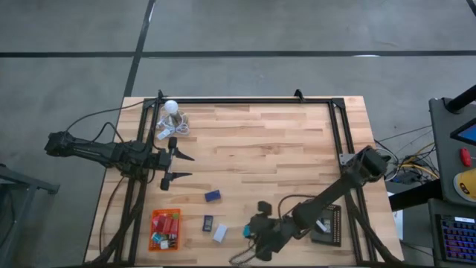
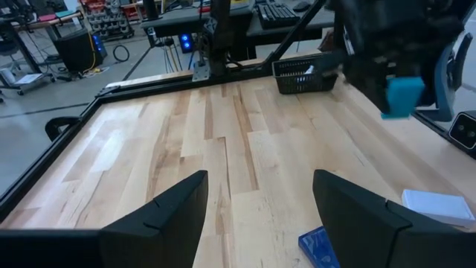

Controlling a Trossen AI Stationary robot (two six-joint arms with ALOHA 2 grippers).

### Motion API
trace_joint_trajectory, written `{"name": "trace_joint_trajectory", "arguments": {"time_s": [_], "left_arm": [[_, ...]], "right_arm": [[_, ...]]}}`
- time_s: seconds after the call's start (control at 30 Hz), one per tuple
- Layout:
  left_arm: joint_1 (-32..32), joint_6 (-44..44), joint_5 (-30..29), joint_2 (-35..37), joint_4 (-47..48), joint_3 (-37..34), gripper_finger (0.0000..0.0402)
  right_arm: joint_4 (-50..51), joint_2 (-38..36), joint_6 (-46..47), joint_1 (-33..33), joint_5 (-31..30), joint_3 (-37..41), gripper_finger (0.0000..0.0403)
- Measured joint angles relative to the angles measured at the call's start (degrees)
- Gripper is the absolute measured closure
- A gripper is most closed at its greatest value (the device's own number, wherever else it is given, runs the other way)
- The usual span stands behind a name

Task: Pick & Place Office items
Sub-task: Put the light blue digital clock into the black bin

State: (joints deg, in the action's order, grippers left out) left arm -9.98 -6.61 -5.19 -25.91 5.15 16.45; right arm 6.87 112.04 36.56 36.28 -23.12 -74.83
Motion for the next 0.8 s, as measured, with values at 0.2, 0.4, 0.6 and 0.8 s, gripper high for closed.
{"name": "trace_joint_trajectory", "arguments": {"time_s": [0.2,0.4,0.6,0.8], "left_arm": [[0.0,0.0,0.0,0.0,0.0,0.0,0.0154],[0.0,0.0,0.0,0.0,0.0,0.0,0.0154],[0.0,0.0,0.0,0.0,0.0,0.0,0.0154],[0.0,0.0,0.0,0.0,0.0,0.0,0.0154]], "right_arm": [[14.7,-8.6,18.6,0.5,2.6,0.0,0.0248],[28.1,-15.2,35.3,1.9,7.0,0.0,0.0248],[43.6,-17.2,54.9,5.1,9.6,0.0,0.0248],[53.2,-16.9,70.6,9.0,17.6,0.2,0.0248]]}}
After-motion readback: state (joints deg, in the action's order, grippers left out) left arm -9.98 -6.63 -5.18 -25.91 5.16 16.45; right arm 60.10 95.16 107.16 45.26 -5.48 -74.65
